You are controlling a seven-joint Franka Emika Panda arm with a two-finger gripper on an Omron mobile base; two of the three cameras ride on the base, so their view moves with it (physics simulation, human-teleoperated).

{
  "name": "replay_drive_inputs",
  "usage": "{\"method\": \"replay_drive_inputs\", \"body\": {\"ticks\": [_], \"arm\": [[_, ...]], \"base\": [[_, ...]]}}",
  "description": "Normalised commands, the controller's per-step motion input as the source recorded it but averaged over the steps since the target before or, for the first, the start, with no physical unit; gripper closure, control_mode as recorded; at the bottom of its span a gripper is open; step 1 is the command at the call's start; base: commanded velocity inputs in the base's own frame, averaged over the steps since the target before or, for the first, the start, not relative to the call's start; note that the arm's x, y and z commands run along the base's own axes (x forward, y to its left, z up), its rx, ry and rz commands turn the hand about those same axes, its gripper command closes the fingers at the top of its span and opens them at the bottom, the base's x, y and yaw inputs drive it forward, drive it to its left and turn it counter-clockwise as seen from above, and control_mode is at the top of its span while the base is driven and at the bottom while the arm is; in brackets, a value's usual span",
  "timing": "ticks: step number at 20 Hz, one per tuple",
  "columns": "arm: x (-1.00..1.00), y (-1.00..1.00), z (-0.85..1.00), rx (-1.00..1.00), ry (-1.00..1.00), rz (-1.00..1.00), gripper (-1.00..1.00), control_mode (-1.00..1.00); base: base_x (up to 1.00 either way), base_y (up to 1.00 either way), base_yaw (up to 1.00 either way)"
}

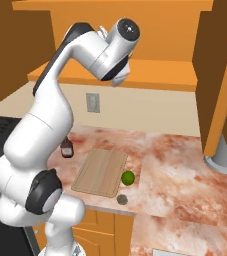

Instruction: Open the cabinet. Place the bowl and condiment on the counter. Then place the lime and garlic on the cutting board.

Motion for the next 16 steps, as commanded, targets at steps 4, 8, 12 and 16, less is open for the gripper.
{"method": "replay_drive_inputs", "body": {"ticks": [4, 8, 12, 16], "arm": [[-1.00, -0.09, 0.15, 0.07, 0.00, 0.00, 1.00, -1.00], [-0.85, -0.01, -0.02, 0.07, 0.10, 0.00, 1.00, -1.00], [-0.50, 0.00, -0.16, 0.05, 0.29, 0.01, 1.00, -1.00], [-0.46, 0.00, -0.27, 0.02, 0.30, 0.05, 1.00, -1.00]], "base": [[0.00, 0.00, 0.00], [0.00, 0.00, 0.00], [0.00, 0.00, 0.00], [0.00, 0.00, 0.00]]}}
